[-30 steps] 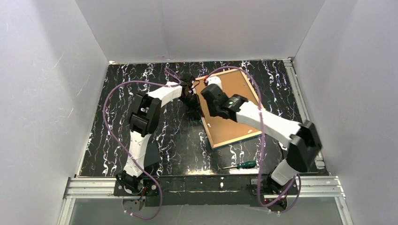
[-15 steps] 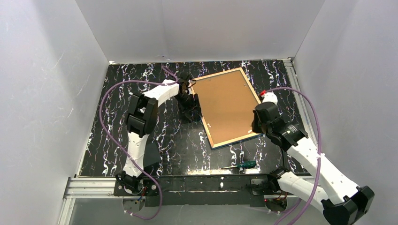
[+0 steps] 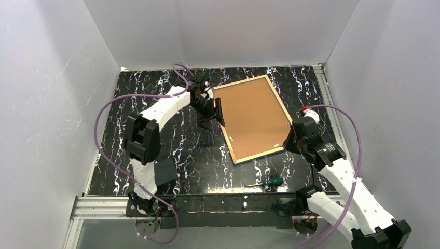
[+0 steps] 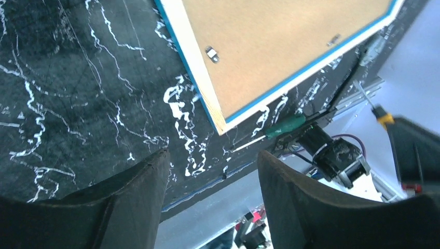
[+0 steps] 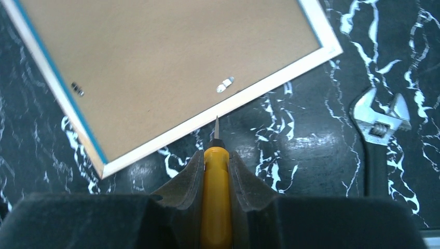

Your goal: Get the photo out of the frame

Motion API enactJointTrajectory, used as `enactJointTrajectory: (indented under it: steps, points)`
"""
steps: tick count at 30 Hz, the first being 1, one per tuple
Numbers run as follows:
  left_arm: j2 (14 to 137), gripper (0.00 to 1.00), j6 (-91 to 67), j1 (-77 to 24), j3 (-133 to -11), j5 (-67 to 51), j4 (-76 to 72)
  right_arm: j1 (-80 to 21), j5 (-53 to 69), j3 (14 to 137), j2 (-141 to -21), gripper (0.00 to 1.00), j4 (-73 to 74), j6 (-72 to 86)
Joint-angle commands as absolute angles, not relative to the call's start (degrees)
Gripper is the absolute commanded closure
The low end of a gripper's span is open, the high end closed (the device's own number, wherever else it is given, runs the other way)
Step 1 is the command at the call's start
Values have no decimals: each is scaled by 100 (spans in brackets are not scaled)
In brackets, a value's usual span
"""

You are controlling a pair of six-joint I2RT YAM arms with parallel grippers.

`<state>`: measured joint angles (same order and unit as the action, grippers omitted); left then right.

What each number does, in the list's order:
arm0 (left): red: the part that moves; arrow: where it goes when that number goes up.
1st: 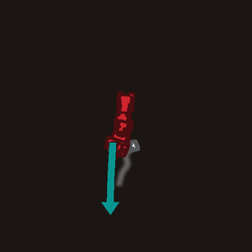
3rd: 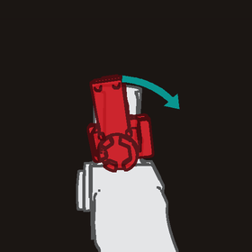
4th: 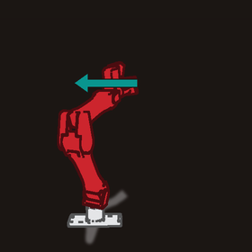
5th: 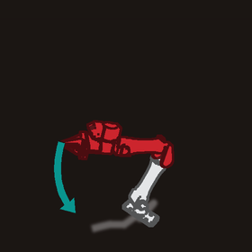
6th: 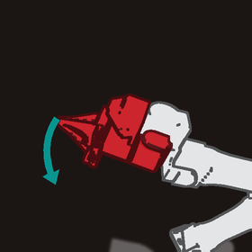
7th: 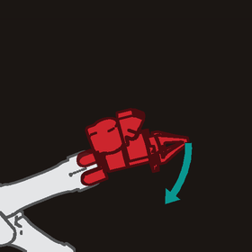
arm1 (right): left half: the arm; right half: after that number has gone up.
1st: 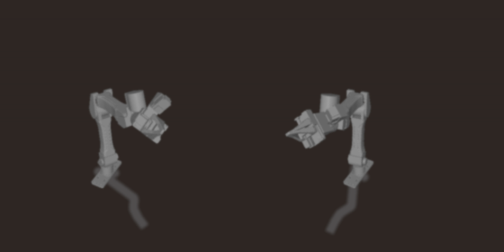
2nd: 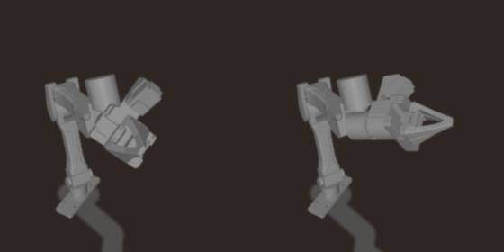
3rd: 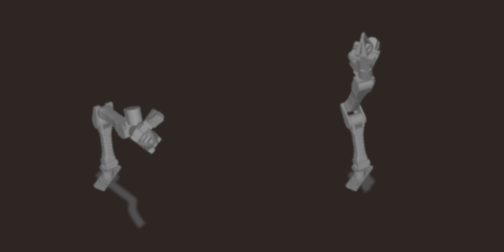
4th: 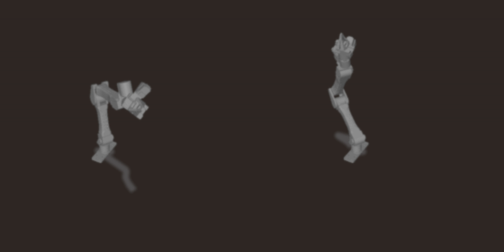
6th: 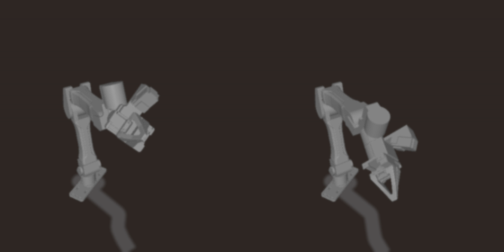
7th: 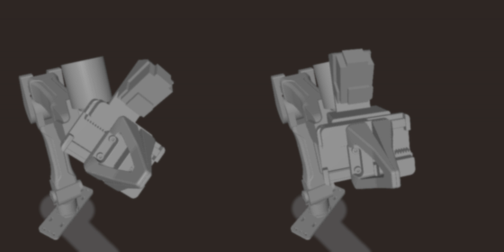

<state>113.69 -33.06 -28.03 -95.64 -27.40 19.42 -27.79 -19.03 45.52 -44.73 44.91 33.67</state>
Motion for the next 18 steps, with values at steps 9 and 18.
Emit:
enactJointTrajectory:
  steps: [9,18]
  points:
    - [10275,39,-2800,-2808,-9427,-2793,2784,-653,159,4782,-4845,99,3604,3088]
    - [9943,40,-2698,-2754,-9364,-2372,2821,-1993,2861,3478,-4671,99,1206,4338]
